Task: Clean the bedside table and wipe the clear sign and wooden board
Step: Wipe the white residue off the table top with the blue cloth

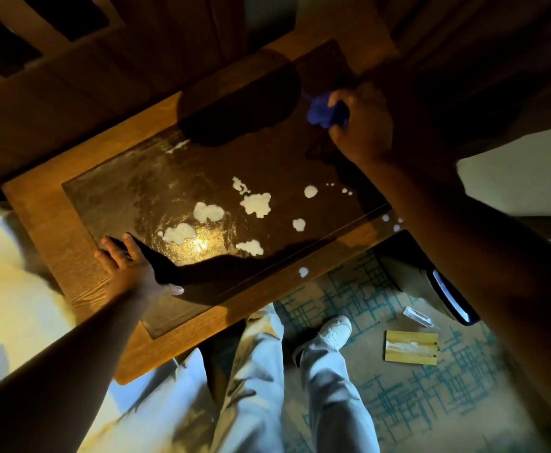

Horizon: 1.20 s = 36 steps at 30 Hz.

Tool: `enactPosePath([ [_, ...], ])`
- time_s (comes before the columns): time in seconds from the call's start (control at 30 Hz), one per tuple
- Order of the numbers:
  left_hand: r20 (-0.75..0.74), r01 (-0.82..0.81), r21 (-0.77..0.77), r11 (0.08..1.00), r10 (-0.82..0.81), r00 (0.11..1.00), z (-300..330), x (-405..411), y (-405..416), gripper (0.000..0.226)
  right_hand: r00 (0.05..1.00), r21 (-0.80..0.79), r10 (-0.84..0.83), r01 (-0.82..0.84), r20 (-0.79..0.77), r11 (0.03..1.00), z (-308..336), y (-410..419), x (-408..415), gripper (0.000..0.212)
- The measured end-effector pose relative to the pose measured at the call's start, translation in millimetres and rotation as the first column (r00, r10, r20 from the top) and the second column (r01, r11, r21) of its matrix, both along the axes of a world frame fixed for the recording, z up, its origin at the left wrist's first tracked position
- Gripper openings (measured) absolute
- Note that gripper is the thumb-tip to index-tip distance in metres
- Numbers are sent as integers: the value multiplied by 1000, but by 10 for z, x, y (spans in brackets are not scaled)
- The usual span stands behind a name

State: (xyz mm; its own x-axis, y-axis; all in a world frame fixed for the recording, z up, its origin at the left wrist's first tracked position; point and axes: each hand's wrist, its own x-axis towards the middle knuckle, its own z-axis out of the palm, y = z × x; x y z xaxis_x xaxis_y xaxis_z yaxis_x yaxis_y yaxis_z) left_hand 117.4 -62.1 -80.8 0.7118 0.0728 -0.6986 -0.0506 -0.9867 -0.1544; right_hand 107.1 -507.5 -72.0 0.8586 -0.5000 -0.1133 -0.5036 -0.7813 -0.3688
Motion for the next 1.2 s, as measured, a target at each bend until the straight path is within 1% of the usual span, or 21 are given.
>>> enactPosePath([
  [0.03, -9, -1, -12, 1000, 1, 1000, 2, -17, 30, 146, 999, 12, -19, 19, 32, 1000, 64, -17, -87, 41],
  [0.07, -24, 6, -32, 999, -7, 1000, 23, -33, 58, 153, 997, 36, -49, 47, 56, 998, 139, -41, -203, 44],
  [0.13, 14, 12, -86, 996, -10, 1000, 14, -111, 137, 152, 988, 91, -126, 117, 94, 989, 282, -109, -515, 48],
  [0.23, 85, 50, -148, 988, -38, 996, 15, -295, 178, 141, 954, 97, -267, 255, 139, 962, 387, -191, -1063, 49],
  [0.33, 85, 26, -191, 981, -9, 996, 6, -539, 121, 141, 913, 35, -398, 396, 92, 918, 319, -230, -1535, 47],
  [0.4, 102, -13, -185, 983, 32, 994, -11, -669, 46, 142, 902, 14, -430, 429, 34, 903, 194, -228, -1751, 47],
  [0.5, 107, -25, -177, 984, 45, 993, -25, -704, -11, 142, 880, 29, -473, 474, -34, 880, -15, -174, -1892, 47],
  [0.57, 118, -13, -178, 984, 35, 992, -8, -675, -25, 142, 884, 44, -467, 468, -35, 883, -123, -86, -1905, 46],
  [0.6, 129, -7, -183, 983, 31, 991, 0, -680, -22, 140, 888, 38, -460, 460, -10, 887, -160, -30, -1896, 43],
  [0.67, 165, 9, -214, 977, 27, 986, 19, -730, -17, 134, 891, -1, -451, 451, 50, 892, -216, 54, -1879, 36],
  [0.7, 172, 13, -228, 974, 27, 985, 19, -762, -8, 131, 889, -25, -456, 457, 47, 889, -230, 75, -1871, 36],
  [0.77, 170, 27, -241, 970, 14, 985, 12, -791, 18, 128, 895, -68, -445, 442, -37, 895, -264, 100, -1863, 44],
  [0.83, 176, 43, -242, 969, 0, 984, -13, -778, 52, 128, 911, -78, -398, 391, -111, 917, -307, 122, -1857, 49],
  [0.93, 178, 56, -226, 972, -16, 984, -38, -781, 59, 127, 908, -44, -389, 387, -159, 921, -315, 174, -1839, 54],
  [1.03, 177, 36, -230, 973, 5, 984, -44, -801, 49, 126, 914, -30, -348, 350, -207, 936, -269, 350, -1859, 60],
  [1.13, 164, 9, -238, 971, 31, 986, -53, -794, 56, 126, 932, 15, -309, 317, -187, 948, -239, 597, -1936, 59],
  [1.2, 173, 7, -250, 968, 38, 984, -70, -805, 72, 125, 936, 57, -312, 325, -161, 944, -227, 786, -1969, 58],
])
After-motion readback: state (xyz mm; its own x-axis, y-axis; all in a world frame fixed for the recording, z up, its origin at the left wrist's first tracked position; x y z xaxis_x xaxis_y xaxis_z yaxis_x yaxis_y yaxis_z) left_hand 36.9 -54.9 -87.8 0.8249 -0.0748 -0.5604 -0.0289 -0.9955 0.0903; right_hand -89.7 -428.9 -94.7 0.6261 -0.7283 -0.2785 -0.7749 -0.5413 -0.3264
